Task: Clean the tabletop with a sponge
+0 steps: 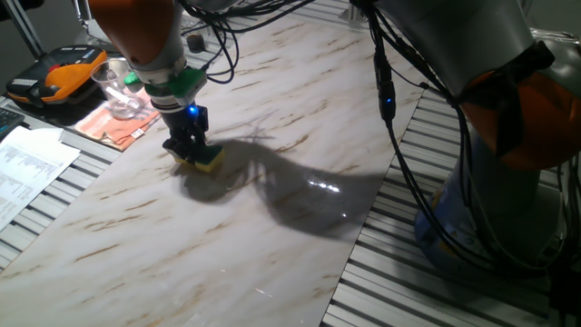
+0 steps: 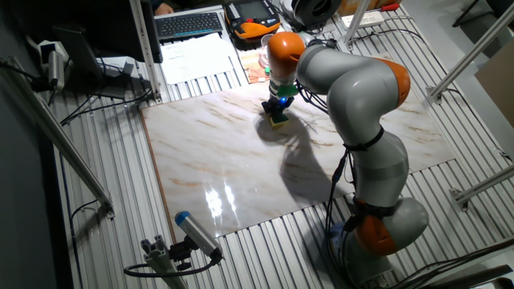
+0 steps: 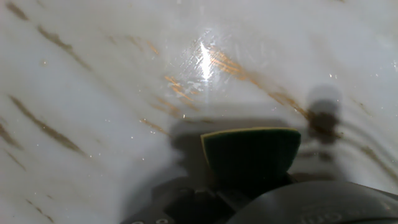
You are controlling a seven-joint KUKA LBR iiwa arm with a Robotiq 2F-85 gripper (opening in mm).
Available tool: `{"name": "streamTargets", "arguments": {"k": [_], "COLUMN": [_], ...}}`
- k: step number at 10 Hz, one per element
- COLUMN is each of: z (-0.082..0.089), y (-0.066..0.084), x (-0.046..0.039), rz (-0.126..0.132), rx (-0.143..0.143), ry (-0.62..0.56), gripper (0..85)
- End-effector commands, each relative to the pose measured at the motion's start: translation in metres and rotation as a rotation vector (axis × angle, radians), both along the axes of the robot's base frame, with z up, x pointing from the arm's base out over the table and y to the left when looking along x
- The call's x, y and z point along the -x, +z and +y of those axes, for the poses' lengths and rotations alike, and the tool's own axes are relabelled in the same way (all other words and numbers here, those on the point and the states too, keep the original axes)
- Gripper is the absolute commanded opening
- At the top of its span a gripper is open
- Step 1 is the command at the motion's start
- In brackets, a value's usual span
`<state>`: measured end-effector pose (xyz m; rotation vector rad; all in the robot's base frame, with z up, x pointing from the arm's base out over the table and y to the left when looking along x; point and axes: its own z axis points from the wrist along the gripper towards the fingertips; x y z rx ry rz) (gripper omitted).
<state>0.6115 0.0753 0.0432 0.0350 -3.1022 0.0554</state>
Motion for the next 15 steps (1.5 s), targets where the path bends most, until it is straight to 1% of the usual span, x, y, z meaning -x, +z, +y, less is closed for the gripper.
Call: {"name": "streamTargets", "arguments": {"k": [1,4,5,7,9,10,11,15], "z": [0.0002,0.0002,0.0004,-0.0001,-0.0002,-0.0005,-0.0006,-0.0012], "y": [0.0001,0.0,-0.0001,-0.0007,-0.0007,-0.0006,-0.0009,-0.0011], "x": [0.0,0.0,0.0,0.0003,0.0004,0.0005,0.0005,0.0008], "rz": [-0.002,-0.008,-0.008,-0.013,-0.015,-0.02,-0.022,-0.032], "rx": [0.002,0.006,0.006,0.029,0.038,0.04,0.046,0.047], "ry": [0.002,0.002,-0.001,-0.002,-0.012,-0.019,-0.02,-0.031], "gripper": [0.0,0.0,17.0,17.0,51.0,51.0,68.0,68.0]}}
